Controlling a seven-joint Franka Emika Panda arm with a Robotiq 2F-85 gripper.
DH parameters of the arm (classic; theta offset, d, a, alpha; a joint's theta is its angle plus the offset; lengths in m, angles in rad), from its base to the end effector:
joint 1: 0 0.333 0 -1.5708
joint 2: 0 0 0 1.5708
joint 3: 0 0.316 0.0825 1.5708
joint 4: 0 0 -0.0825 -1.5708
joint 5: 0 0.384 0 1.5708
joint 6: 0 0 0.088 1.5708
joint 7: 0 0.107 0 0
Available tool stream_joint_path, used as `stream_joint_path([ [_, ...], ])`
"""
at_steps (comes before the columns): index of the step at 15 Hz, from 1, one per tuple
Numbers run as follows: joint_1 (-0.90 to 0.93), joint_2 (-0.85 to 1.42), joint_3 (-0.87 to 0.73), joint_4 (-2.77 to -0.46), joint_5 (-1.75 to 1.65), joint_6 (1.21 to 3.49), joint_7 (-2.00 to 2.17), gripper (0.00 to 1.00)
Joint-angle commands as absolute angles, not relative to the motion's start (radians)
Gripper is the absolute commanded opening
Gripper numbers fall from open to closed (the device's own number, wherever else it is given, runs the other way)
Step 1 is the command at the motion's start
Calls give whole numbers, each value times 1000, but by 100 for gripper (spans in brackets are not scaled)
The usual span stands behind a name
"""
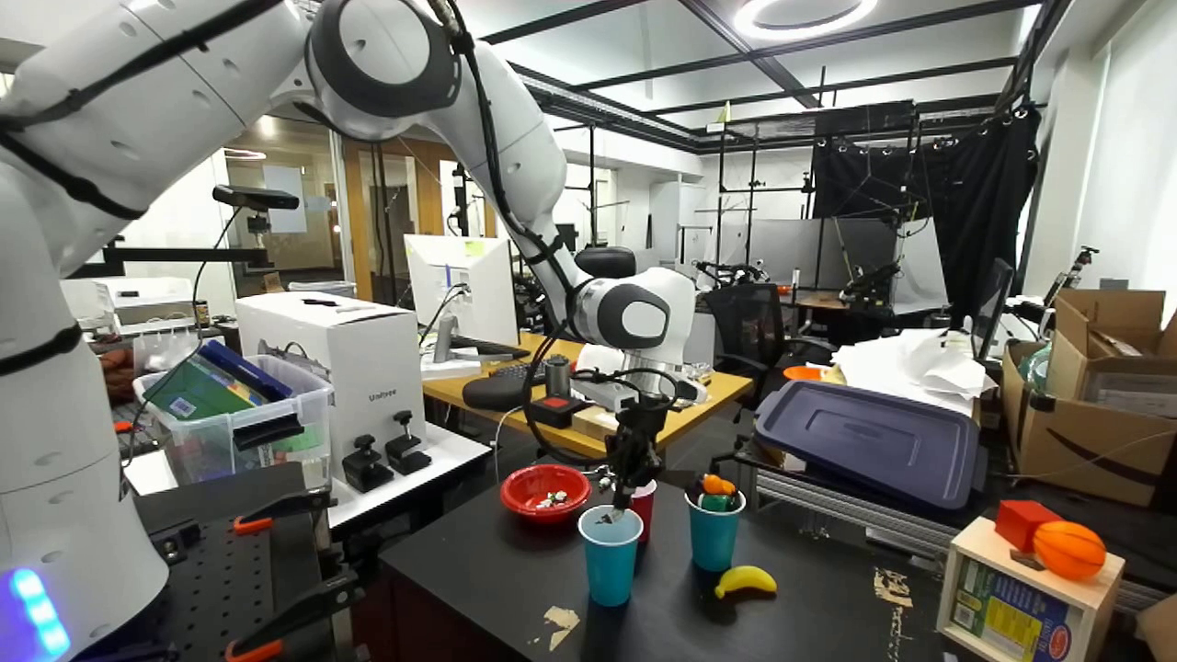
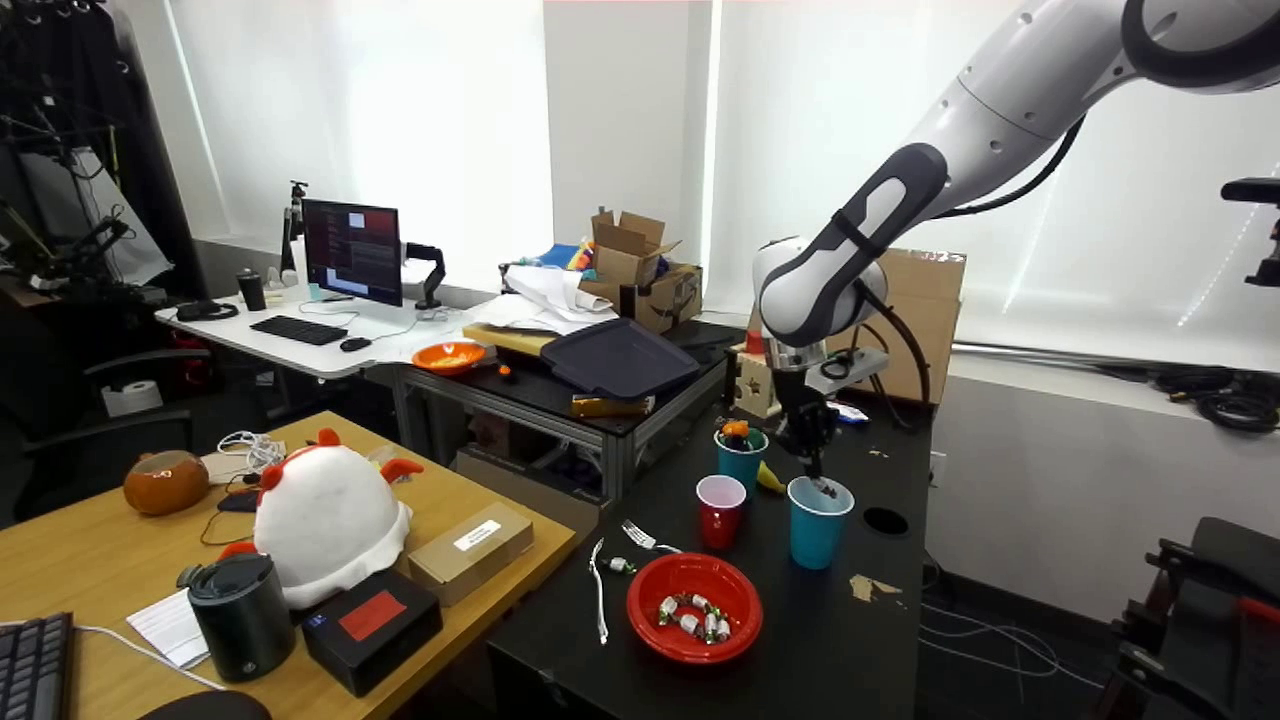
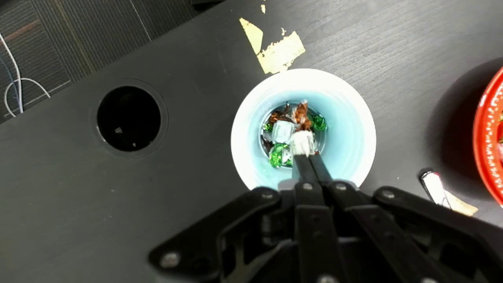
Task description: Put the sweets into the blue cup.
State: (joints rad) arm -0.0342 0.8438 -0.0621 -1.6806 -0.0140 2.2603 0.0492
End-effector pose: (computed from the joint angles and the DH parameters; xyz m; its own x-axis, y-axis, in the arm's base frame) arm 0.6350 -0.0597 0.0906 0.9582 -0.1249 -0.2573 -0.1112 -0.9915 0.0672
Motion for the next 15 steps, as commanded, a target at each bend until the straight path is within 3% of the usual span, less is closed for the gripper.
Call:
stream_joint_path([
  [1,-39,818,-51,-1692,0,2259,56,35],
  [10,-5,753,25,-1556,-14,2177,-29,99],
  [15,23,753,66,-1421,-37,1993,-152,100],
])
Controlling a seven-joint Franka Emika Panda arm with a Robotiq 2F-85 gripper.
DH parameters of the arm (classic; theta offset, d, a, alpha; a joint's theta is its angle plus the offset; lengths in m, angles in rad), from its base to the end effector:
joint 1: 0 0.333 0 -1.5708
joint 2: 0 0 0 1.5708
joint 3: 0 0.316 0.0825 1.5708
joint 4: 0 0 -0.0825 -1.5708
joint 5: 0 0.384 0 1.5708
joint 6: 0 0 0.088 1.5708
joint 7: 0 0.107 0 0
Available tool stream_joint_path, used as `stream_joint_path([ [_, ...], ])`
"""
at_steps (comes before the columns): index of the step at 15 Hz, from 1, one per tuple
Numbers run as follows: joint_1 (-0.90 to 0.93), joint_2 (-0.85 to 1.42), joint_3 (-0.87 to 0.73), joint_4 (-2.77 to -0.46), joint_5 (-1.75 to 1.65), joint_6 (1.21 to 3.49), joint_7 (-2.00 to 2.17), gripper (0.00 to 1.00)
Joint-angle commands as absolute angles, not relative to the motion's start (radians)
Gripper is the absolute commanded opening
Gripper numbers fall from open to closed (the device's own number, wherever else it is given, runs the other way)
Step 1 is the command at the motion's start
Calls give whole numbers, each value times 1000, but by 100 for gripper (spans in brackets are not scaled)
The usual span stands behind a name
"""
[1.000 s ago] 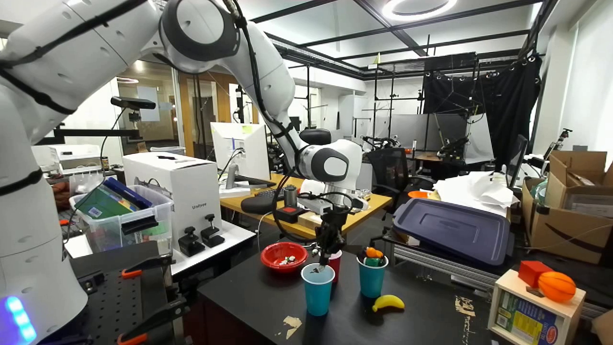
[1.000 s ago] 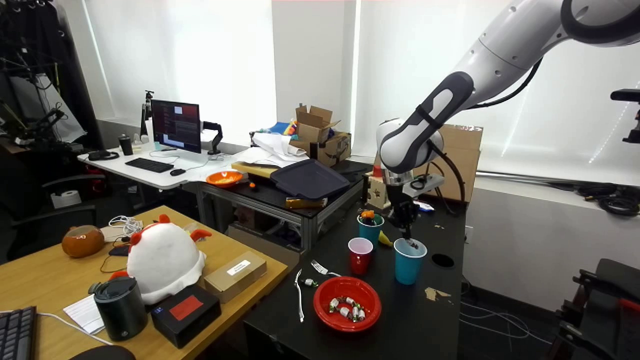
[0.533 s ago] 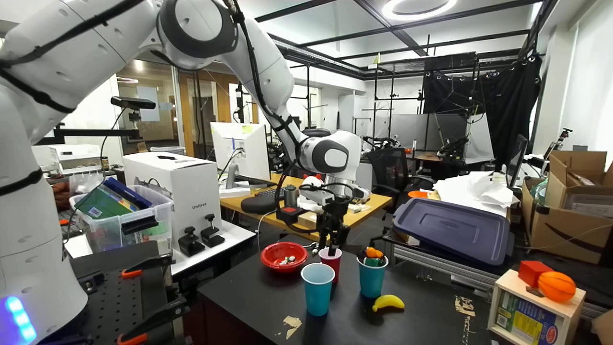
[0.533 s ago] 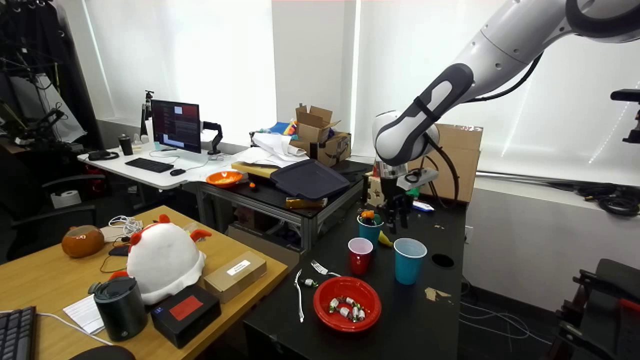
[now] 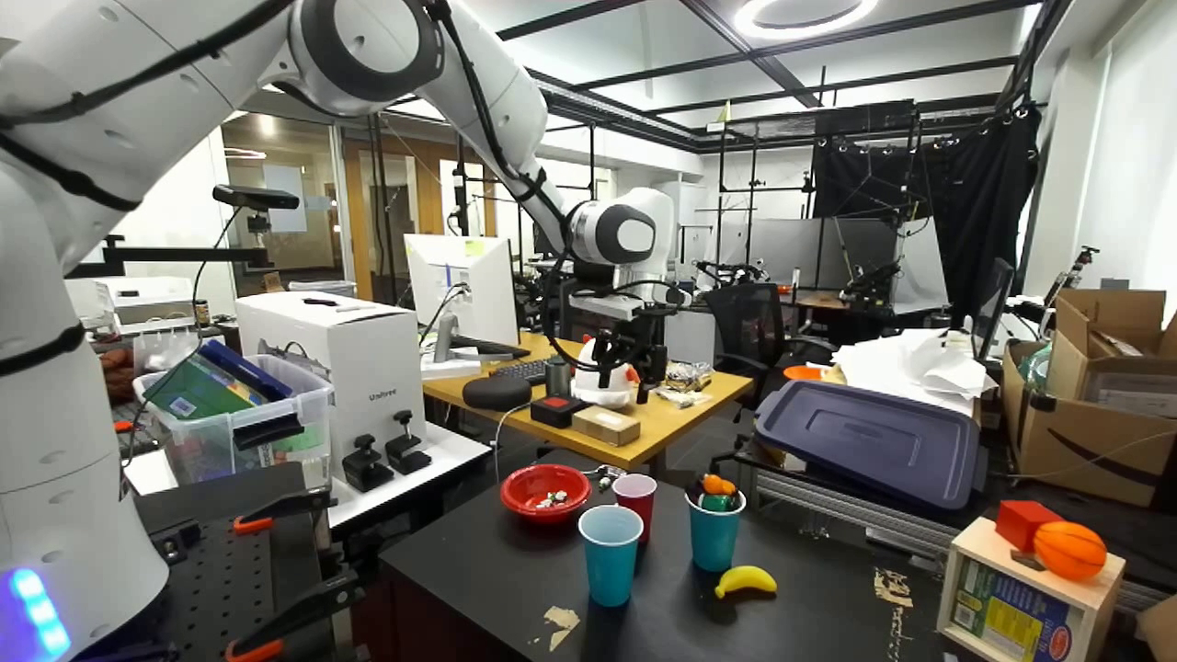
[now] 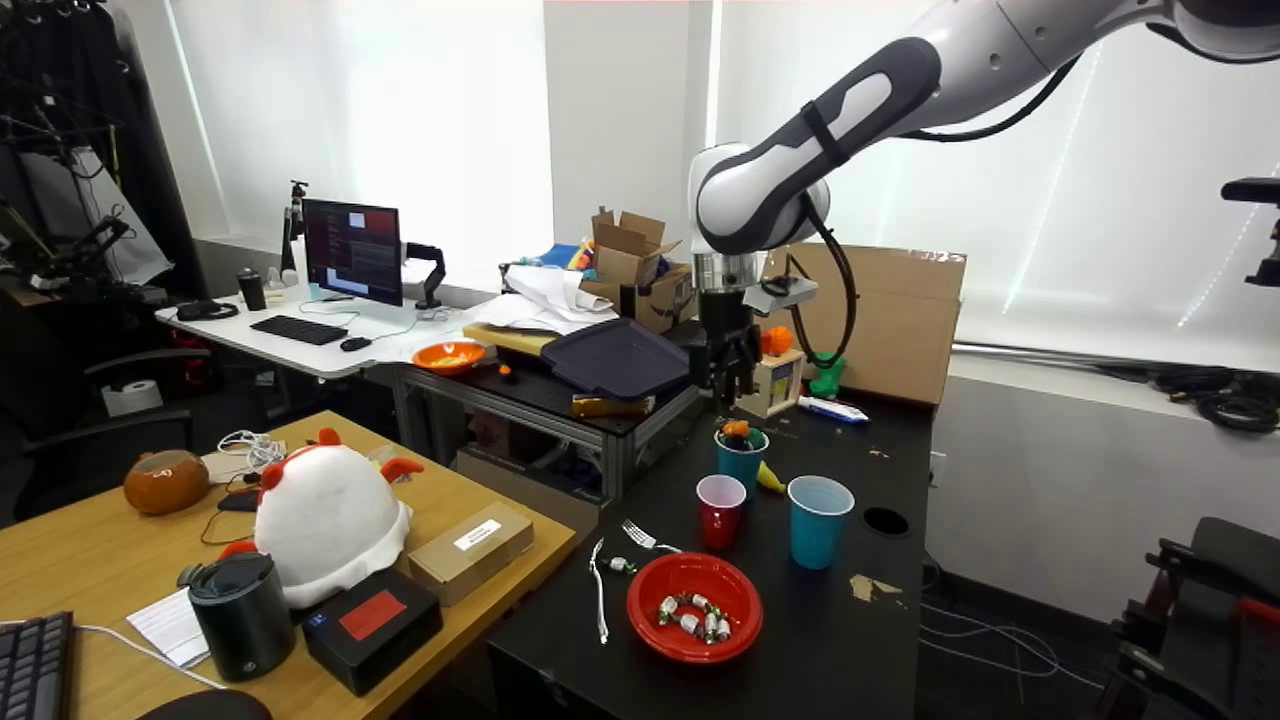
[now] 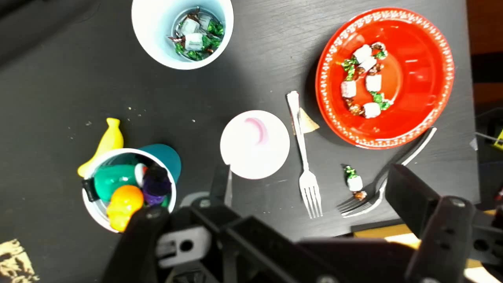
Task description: Put the sweets into the blue cup.
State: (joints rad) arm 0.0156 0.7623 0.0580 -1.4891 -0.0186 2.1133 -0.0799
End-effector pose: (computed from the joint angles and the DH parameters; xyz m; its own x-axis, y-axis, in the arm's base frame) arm 0.6994 0.0444 0.2096 0.9794 0.1514 -0.1339 0.1478 -0.9883 -0.0364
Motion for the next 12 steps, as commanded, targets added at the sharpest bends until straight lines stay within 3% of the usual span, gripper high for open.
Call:
stream_joint_path([
  [1,40,754,52,-1397,-63,1967,-149,100],
  [12,50,758,81,-1153,-101,1595,-368,100],
])
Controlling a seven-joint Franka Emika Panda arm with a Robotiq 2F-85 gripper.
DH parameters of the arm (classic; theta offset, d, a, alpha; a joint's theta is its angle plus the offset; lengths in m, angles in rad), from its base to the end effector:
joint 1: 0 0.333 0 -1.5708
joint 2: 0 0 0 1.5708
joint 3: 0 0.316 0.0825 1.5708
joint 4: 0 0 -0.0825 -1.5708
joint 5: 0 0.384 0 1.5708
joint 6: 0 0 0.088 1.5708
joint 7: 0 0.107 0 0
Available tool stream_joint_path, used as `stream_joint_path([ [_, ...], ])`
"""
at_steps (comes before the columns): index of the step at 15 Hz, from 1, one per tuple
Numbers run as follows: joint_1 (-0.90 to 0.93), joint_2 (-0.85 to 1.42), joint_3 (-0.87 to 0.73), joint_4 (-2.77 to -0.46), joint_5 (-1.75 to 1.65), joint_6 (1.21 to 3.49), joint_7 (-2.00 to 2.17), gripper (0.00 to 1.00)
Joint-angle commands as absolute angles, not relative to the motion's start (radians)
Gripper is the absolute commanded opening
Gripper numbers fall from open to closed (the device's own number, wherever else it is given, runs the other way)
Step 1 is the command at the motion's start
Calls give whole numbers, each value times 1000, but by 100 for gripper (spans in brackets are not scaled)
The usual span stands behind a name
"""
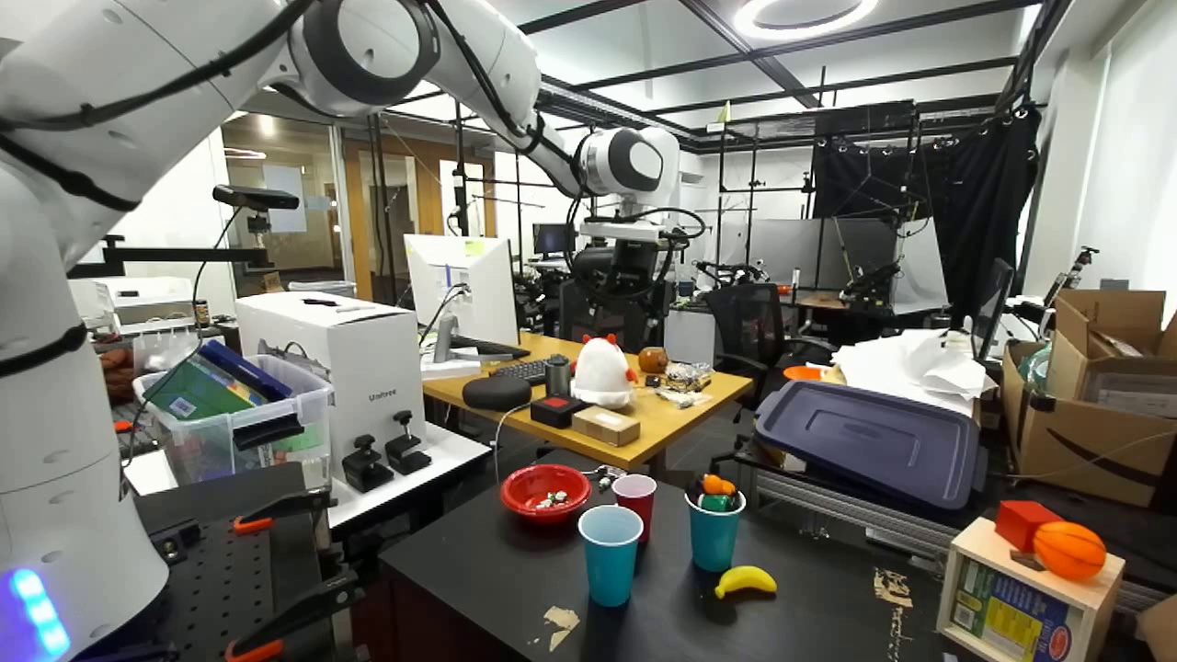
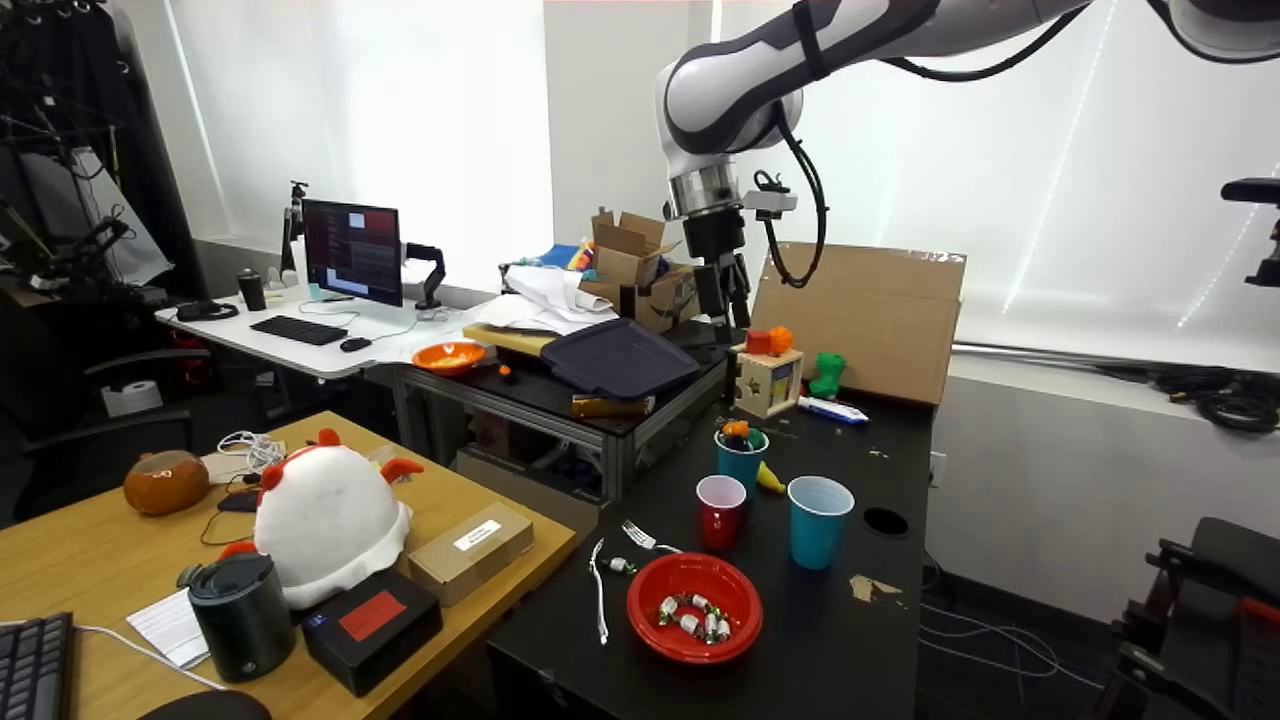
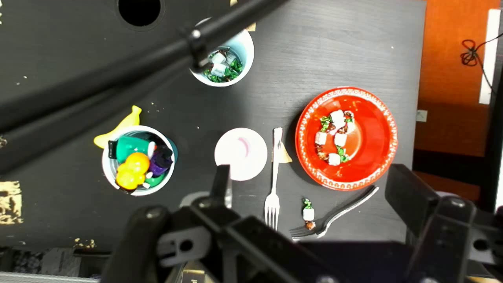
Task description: Put the sweets into the blue cup.
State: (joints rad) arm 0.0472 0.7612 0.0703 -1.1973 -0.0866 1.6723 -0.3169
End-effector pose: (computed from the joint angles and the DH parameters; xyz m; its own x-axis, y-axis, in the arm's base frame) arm 0.7160 0.0632 0.3094 0.8647 0.4193 -0.2766 0.4207 -0.9054 -0.0573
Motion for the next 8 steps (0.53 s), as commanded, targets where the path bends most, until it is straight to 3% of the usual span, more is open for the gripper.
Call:
stream_joint_path([
  [1,52,757,83,-1145,-99,1574,-380,100],
  [8,55,763,84,-1141,-89,1579,-373,100],
])
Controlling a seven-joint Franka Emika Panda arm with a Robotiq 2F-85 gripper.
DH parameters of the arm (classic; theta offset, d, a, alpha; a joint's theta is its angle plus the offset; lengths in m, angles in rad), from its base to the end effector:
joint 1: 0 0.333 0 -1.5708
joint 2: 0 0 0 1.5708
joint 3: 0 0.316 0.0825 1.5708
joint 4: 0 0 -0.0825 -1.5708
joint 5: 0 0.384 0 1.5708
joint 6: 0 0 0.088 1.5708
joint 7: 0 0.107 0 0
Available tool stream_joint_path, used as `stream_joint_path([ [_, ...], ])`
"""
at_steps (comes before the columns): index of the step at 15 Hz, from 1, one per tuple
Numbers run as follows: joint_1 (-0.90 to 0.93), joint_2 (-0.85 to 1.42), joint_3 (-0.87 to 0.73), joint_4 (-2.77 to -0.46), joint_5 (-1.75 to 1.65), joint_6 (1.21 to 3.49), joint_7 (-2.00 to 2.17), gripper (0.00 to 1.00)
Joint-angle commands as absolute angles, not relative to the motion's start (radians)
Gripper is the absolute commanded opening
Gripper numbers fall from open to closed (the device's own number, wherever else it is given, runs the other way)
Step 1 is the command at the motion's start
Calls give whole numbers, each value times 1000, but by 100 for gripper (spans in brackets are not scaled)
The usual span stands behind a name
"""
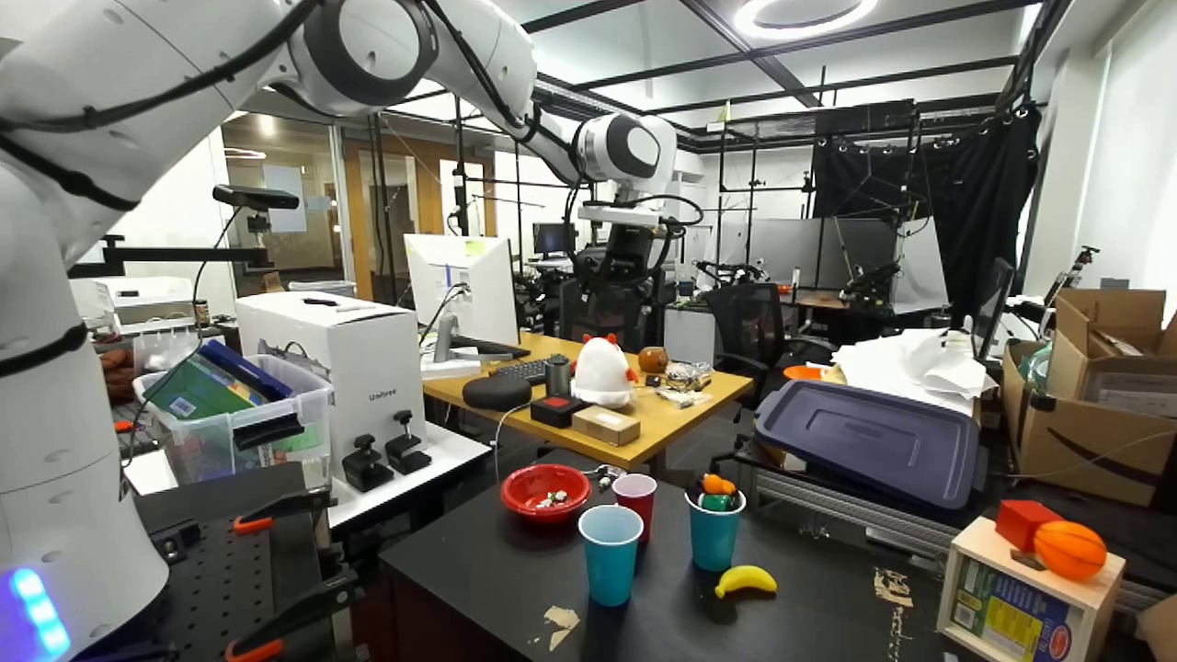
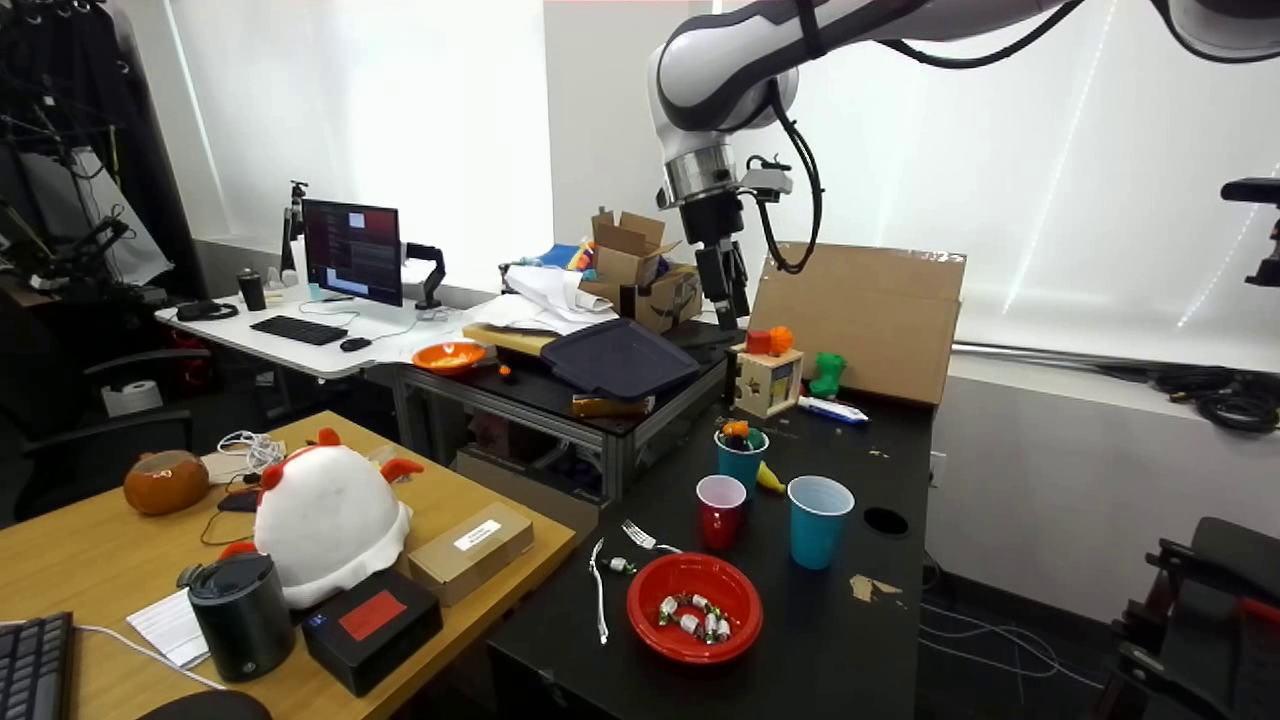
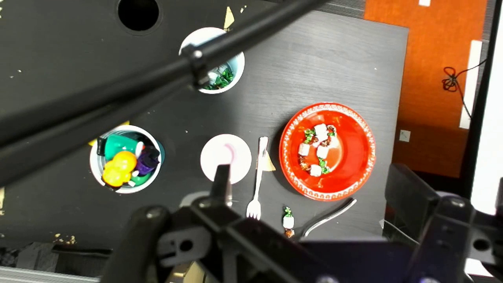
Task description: Put the sweets into the blue cup.
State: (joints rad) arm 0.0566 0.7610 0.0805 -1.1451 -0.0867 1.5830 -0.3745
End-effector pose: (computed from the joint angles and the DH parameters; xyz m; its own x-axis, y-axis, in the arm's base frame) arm 0.7133 0.0734 0.3281 0.8230 0.4804 -0.3033 0.4769 -0.8743 -0.0908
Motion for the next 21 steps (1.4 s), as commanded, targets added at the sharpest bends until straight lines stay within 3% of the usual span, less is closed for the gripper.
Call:
stream_joint_path([
  [1,55,763,84,-1140,-89,1579,-373,100],
  [21,58,737,83,-1186,-89,1590,-355,100],
])
